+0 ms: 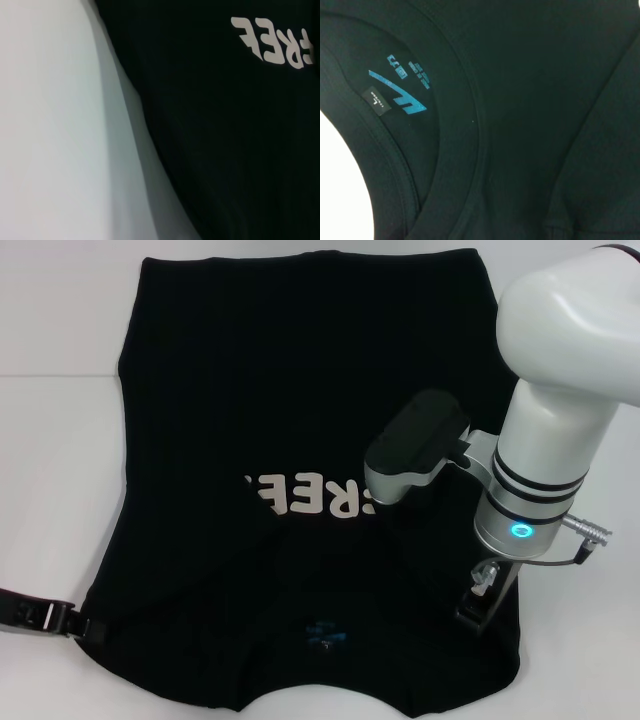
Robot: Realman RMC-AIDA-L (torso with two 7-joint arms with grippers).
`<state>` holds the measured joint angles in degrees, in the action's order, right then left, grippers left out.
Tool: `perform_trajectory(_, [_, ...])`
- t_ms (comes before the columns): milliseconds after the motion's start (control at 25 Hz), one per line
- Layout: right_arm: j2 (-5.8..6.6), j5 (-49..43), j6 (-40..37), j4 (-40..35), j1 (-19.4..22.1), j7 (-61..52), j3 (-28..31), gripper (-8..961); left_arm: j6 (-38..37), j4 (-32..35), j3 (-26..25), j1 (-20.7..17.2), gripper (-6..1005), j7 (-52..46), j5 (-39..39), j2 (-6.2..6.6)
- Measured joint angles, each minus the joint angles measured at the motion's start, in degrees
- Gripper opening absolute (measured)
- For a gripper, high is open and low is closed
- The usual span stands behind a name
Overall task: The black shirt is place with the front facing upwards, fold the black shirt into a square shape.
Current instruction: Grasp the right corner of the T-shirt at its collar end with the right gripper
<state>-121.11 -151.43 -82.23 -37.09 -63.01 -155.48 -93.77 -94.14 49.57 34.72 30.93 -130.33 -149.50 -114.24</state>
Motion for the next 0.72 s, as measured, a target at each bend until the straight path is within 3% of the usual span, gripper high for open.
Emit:
perform_trajectory(120, [0.15,0.11,-0.14,-0.18,0.54,-1.00,0.34,77,-0.35,0.00,0.00,-0.01,40,0.16,0.08,0.00])
perform_trajectory(320, [0.93,2.15,-0.92,-3.54,4.08,-3.51,3.86,64,-2.04,-0.05,-0.83,-0.07,41,0.60,0.84,0.24])
perform_trajectory(720, [1.36,2.47,-4.92,-15.95,18.62,-4.01,23.15,53,-5.01,-0.83,-3.51,0.59,41,2.60,1.76,1.23])
